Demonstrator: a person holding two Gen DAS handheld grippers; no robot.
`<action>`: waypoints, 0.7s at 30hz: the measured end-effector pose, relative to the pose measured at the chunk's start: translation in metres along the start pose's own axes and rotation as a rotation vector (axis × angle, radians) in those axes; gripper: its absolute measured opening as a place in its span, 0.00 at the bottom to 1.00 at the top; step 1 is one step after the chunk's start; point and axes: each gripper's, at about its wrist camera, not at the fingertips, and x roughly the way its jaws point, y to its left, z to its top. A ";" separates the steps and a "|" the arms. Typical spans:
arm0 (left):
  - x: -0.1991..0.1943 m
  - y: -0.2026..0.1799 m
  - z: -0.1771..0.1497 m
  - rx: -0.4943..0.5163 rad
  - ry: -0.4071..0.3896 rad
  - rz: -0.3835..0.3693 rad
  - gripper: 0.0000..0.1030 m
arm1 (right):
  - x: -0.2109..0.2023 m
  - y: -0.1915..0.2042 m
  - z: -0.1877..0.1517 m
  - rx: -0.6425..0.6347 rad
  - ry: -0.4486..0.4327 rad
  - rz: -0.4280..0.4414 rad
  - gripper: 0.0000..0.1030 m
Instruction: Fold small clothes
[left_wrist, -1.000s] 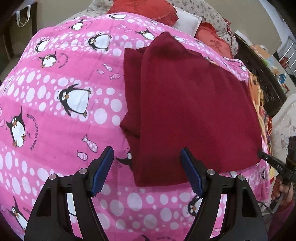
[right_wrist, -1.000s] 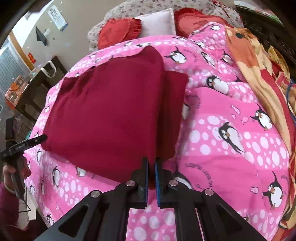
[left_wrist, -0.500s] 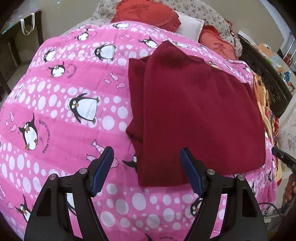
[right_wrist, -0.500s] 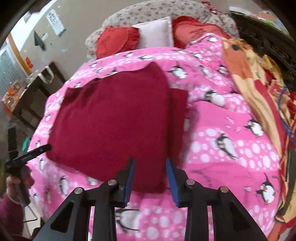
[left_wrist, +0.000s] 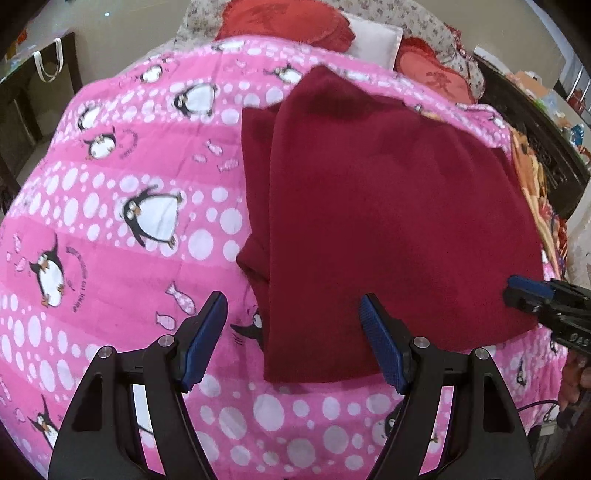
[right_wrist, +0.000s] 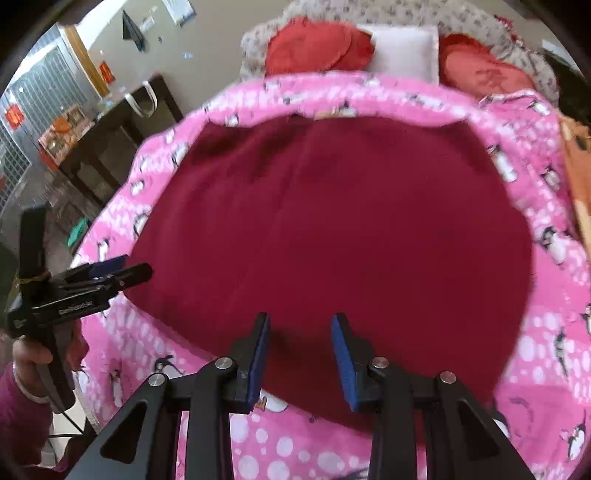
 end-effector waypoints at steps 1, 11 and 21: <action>0.004 0.001 0.000 -0.004 0.008 -0.003 0.72 | 0.005 -0.001 -0.001 0.004 0.020 -0.001 0.32; -0.002 0.007 0.007 -0.033 -0.008 -0.041 0.72 | -0.009 0.025 0.034 -0.045 -0.042 0.035 0.32; 0.003 0.024 0.018 -0.136 -0.014 -0.070 0.72 | 0.024 0.082 0.111 -0.076 -0.081 0.160 0.32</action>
